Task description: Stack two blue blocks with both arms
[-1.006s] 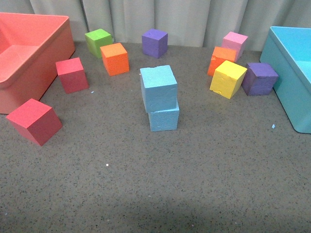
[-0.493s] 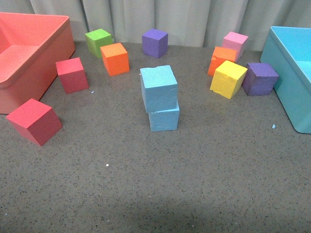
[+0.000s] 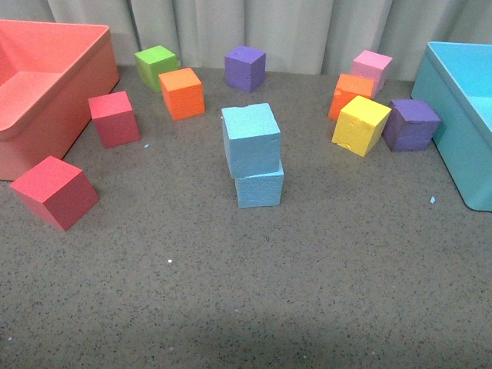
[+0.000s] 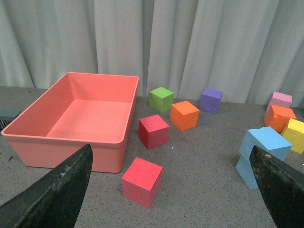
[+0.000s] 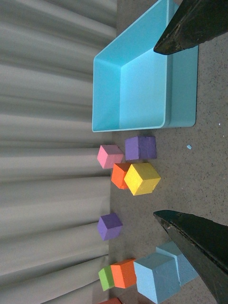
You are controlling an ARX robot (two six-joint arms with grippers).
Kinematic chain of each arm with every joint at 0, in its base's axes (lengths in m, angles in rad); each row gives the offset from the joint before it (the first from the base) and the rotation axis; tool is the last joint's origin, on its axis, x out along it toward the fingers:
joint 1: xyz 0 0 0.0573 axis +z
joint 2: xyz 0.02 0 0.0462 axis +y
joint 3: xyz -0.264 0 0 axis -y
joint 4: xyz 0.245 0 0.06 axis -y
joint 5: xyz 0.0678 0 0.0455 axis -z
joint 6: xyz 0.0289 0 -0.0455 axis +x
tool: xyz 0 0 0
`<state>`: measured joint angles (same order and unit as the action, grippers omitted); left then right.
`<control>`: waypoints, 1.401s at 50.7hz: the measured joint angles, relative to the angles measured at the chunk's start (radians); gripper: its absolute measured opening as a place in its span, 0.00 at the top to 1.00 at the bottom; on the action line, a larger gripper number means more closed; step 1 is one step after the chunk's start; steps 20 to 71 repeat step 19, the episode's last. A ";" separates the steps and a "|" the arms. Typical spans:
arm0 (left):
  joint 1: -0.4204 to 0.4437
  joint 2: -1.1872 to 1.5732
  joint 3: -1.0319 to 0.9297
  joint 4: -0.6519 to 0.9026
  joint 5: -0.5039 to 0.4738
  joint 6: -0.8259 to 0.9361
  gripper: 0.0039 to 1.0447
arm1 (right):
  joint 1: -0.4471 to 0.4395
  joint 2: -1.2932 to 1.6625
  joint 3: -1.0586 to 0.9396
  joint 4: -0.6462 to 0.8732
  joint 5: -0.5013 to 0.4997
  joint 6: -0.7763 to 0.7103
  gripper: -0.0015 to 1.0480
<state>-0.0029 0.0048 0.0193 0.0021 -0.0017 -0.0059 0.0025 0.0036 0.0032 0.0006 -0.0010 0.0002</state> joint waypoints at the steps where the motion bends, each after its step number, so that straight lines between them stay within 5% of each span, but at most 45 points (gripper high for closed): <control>1: 0.000 0.000 0.000 0.000 0.000 0.000 0.06 | 0.000 0.000 0.000 0.000 0.000 0.000 0.09; 71: 0.000 0.000 0.000 0.000 0.000 0.000 0.06 | 0.000 0.000 0.000 0.000 0.000 0.000 0.09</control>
